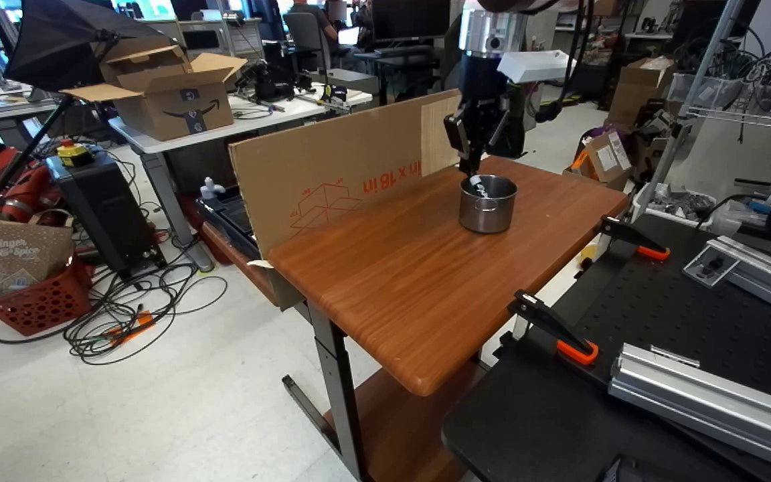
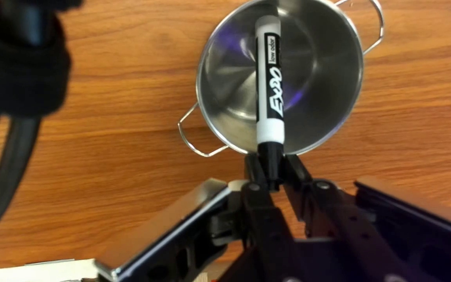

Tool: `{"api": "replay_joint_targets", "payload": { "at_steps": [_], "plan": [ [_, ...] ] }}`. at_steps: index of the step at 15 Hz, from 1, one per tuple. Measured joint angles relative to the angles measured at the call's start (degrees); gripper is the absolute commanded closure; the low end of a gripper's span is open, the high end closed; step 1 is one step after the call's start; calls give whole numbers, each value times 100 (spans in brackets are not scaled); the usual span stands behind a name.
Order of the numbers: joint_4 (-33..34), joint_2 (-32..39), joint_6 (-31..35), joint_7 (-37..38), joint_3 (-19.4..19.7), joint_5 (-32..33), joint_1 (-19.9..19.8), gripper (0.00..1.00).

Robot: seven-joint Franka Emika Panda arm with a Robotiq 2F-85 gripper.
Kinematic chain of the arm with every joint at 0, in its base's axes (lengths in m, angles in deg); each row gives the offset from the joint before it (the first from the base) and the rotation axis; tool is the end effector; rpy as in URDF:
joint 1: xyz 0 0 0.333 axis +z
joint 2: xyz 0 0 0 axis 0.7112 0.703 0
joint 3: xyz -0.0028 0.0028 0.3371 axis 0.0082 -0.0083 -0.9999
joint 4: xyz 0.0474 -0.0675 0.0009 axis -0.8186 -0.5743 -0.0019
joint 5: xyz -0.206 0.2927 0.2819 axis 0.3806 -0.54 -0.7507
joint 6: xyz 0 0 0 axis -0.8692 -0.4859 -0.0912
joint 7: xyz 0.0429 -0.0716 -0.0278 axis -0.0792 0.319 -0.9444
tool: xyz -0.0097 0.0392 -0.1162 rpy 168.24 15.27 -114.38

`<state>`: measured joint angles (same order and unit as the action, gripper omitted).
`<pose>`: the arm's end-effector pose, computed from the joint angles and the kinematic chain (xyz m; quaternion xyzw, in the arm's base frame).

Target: Put the marker on the desk

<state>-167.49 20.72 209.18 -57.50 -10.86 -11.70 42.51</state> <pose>0.6007 -0.0171 0.1727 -0.9995 0.0032 -0.0252 0.0204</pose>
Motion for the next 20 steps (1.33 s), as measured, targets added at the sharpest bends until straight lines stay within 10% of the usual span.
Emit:
{"api": "replay_joint_targets", "payload": {
  "at_steps": [20],
  "plan": [
    [892,-361,-646,332,-3,289,417,95]
  ]
}}
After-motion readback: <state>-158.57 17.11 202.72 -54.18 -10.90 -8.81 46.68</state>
